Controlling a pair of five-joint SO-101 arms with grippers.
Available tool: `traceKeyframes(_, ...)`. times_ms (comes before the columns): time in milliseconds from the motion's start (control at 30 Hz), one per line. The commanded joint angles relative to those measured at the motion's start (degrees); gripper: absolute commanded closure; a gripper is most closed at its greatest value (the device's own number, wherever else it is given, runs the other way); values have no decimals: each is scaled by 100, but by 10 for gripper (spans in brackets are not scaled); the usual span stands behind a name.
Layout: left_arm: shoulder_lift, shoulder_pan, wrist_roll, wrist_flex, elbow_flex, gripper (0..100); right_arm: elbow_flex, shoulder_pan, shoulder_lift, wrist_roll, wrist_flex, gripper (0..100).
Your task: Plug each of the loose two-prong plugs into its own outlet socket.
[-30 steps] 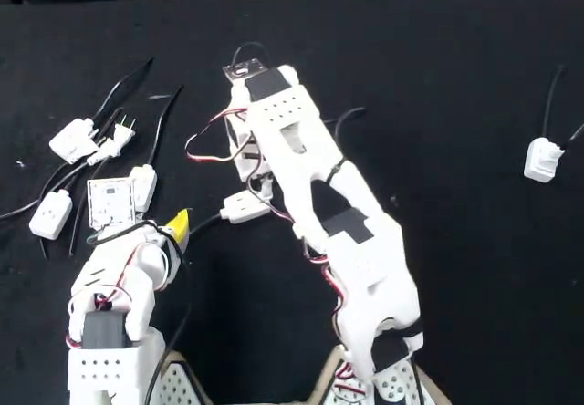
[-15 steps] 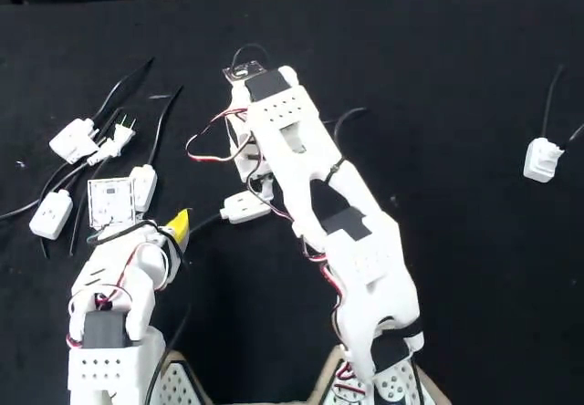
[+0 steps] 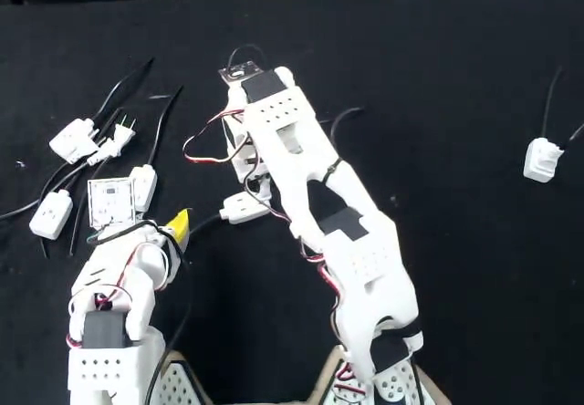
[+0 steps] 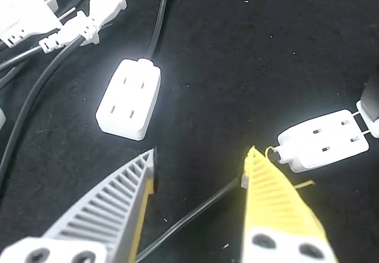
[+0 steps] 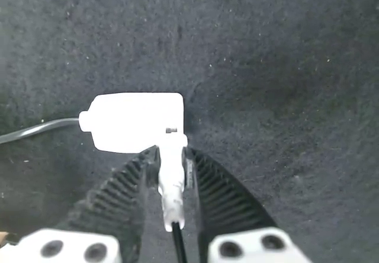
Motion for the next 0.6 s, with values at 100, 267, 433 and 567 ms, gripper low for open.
traceKeyframes(100,-26,-57,26,-26,-101,755,233,-308,-462,-35,176,988)
traceKeyframes(267,-26,-57,26,-26,-101,755,541,-334,-462,-53,26,988)
traceKeyframes(433,-26,-57,26,-26,-101,755,523,-325,-462,-53,0,988)
traceKeyframes(567,-26,-57,26,-26,-101,755,567,-308,-462,-44,-308,988)
